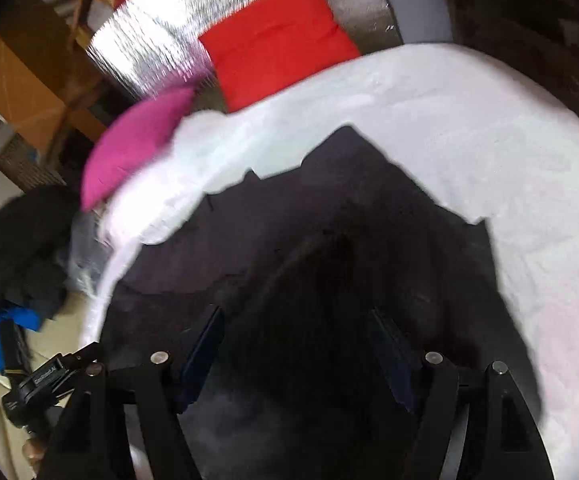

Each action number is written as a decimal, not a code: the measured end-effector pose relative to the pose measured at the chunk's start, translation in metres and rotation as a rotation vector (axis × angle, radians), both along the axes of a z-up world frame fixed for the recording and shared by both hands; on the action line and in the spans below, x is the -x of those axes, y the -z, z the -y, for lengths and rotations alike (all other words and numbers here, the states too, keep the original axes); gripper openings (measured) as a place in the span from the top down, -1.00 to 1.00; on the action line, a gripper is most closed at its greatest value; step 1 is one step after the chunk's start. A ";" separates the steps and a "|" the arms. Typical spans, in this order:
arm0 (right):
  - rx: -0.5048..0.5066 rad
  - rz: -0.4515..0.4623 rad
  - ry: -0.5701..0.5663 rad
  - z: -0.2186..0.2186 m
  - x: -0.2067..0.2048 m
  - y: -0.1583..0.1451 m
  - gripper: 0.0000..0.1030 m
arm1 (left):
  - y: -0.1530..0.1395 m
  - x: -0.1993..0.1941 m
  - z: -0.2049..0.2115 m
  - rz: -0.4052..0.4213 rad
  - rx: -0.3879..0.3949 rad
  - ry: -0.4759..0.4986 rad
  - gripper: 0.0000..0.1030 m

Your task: Fold large clothes

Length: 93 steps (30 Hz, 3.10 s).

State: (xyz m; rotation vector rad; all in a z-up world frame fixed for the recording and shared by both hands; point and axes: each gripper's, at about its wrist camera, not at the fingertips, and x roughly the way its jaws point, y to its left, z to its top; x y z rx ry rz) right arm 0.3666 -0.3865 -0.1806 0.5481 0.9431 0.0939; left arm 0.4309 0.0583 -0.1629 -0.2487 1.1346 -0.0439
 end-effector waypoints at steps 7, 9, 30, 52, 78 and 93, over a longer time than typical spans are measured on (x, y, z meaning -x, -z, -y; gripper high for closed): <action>0.267 -0.054 -0.073 -0.038 -0.042 0.026 -0.08 | 0.027 -0.014 0.025 0.054 -0.147 0.093 -0.34; 0.367 -0.075 -0.096 -0.047 -0.047 0.030 0.50 | 0.033 -0.017 0.029 0.075 -0.194 0.102 0.02; 0.144 -0.032 -0.046 -0.010 -0.070 0.038 0.85 | 0.037 -0.058 0.026 0.072 -0.126 0.058 0.85; 0.175 0.006 0.033 0.043 -0.108 0.015 -0.35 | 0.029 -0.080 -0.084 0.006 -0.039 -0.058 -0.42; 0.008 0.000 0.142 0.095 -0.083 0.022 0.40 | 0.011 -0.086 -0.064 0.061 -0.044 -0.115 -0.23; 0.064 0.019 0.184 0.097 0.029 0.010 -0.68 | 0.002 -0.046 -0.081 0.061 -0.151 -0.117 -0.35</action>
